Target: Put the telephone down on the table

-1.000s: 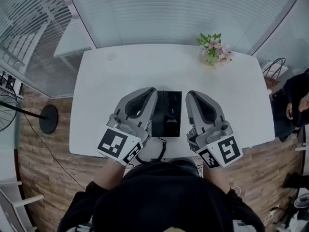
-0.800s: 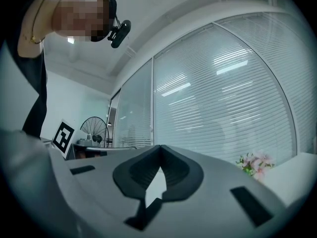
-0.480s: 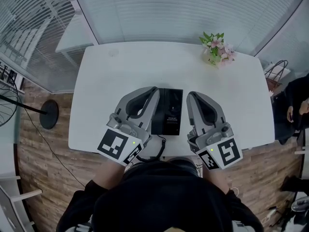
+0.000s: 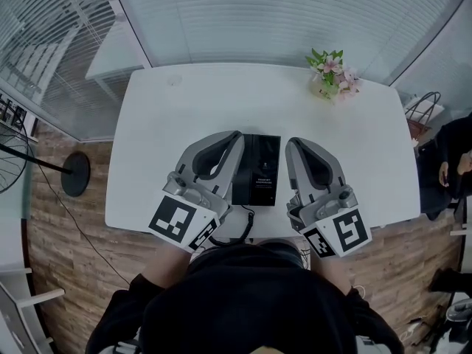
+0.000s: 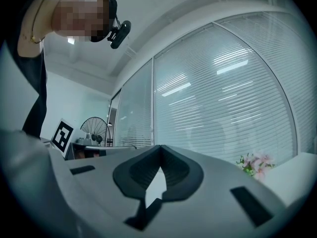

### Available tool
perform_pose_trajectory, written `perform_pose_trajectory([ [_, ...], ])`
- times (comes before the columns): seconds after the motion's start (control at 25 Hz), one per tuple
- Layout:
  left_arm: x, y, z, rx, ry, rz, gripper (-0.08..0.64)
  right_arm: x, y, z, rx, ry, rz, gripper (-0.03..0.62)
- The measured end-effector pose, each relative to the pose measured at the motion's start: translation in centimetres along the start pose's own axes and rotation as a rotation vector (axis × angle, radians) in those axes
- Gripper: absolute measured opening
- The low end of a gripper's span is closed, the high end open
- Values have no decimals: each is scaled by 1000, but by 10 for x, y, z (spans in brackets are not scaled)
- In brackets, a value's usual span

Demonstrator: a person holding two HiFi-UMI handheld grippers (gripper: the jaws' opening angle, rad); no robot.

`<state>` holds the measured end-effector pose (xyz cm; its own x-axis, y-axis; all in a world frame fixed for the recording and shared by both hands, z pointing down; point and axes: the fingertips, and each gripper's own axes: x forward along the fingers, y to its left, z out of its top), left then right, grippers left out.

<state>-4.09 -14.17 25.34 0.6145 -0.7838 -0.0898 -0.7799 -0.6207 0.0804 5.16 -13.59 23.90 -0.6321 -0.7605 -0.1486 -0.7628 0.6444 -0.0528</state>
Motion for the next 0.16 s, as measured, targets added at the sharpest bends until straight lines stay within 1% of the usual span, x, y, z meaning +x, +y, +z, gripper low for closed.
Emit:
perform_pose_trajectory([
  [0.16, -2, 1, 2, 6, -4, 1, 14, 2, 3, 1, -3, -2, 8, 5],
])
